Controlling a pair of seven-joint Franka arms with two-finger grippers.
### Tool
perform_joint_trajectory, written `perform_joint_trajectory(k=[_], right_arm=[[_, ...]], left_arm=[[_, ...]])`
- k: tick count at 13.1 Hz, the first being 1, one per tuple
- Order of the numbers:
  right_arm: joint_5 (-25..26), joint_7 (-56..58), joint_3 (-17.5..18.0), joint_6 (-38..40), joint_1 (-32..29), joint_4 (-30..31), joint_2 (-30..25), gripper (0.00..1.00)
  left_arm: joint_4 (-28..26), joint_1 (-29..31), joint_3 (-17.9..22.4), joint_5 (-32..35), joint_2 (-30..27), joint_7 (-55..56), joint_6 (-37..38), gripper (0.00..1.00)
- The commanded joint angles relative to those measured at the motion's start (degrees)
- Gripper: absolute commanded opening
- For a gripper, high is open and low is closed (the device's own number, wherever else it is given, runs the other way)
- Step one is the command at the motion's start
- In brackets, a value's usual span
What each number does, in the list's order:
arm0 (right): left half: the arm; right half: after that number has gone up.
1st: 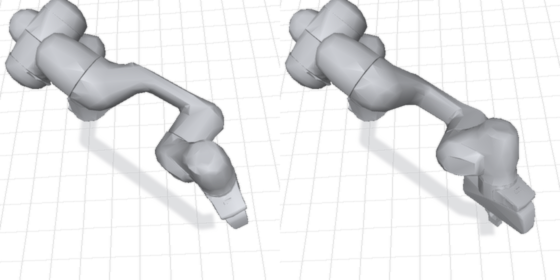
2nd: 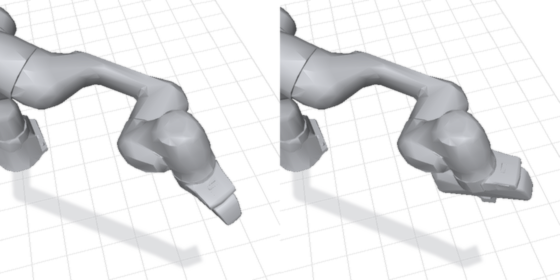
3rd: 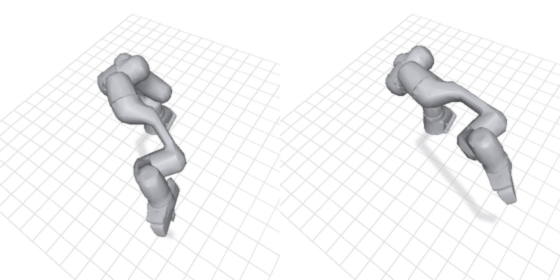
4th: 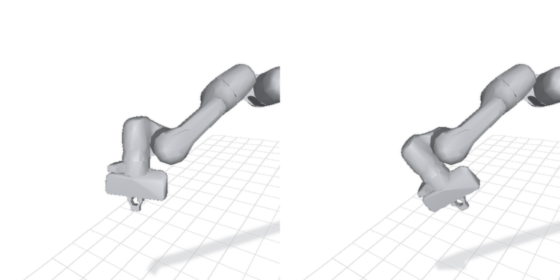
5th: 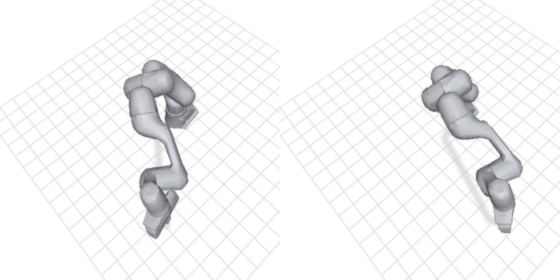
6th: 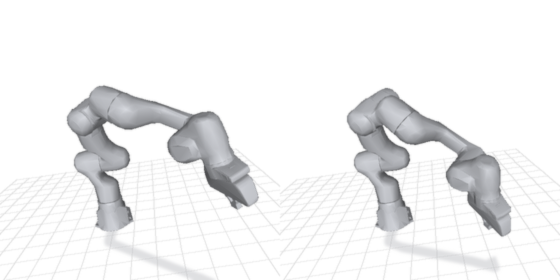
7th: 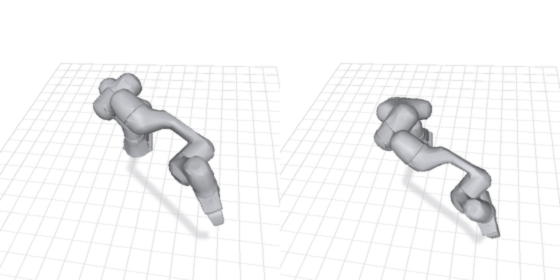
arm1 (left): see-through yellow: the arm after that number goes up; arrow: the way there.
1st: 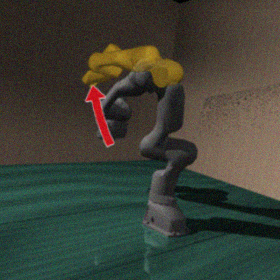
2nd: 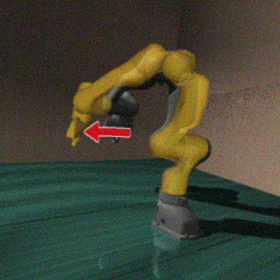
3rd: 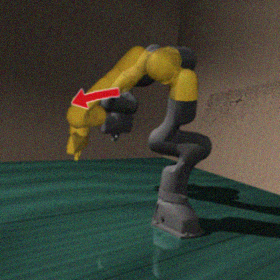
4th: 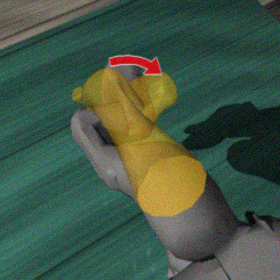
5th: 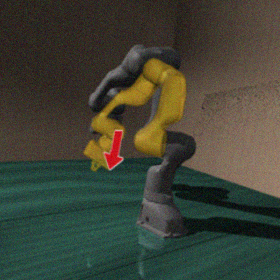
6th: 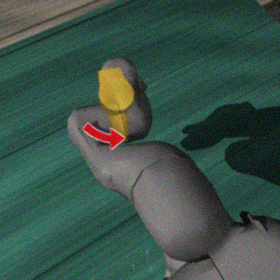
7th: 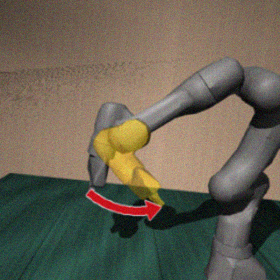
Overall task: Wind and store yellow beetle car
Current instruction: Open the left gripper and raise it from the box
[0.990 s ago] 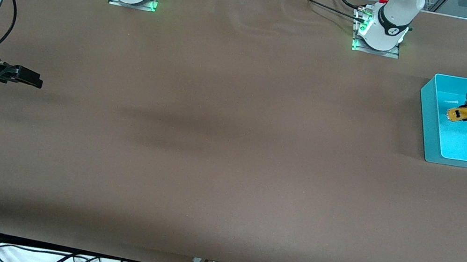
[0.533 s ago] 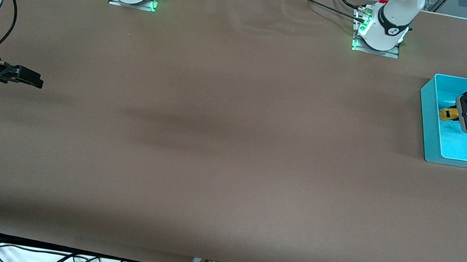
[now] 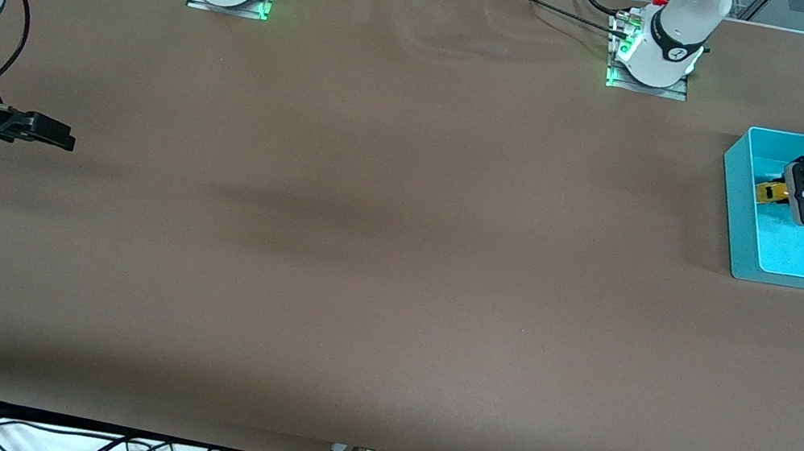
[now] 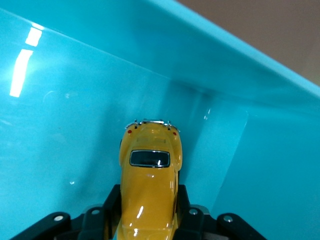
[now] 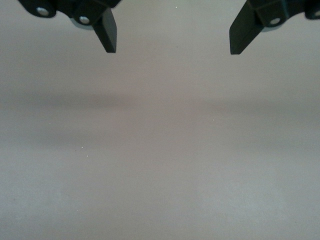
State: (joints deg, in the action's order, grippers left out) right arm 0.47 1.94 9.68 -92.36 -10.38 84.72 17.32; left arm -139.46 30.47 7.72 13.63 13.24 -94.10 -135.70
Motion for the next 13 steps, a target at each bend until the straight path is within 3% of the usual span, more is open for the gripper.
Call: perform_joint_trajectory(k=[1,4,7,9,13], right_arm=[[0.3,-0.4,0.4,1.4,-0.2,0.0,-1.0,1.0],[0.3,-0.4,0.4,1.4,-0.2,0.0,-1.0,1.0],[0.3,-0.5,0.4,1.5,-0.2,0.0,-1.0,1.0],[0.3,-0.5,0.4,1.5,-0.2,0.0,-1.0,1.0],[0.3,-0.5,0.4,1.6,-0.2,0.0,-1.0,1.0]], left_arm=[[0.8,0.4,-0.3,1.1,-0.9,-0.6,0.3,1.0],[3.0,-0.6,-0.4,0.8,-5.5,-0.8,0.8,1.0],[11.3,-6.5,-1.3,0.1,-10.0,-0.9,4.6,1.0],[17.7,-7.4,-4.3,-1.6,-10.3,-0.8,6.8,1.0],[22.8,-9.5,-7.4,-4.5,-14.9,1.0,10.5,1.0]])
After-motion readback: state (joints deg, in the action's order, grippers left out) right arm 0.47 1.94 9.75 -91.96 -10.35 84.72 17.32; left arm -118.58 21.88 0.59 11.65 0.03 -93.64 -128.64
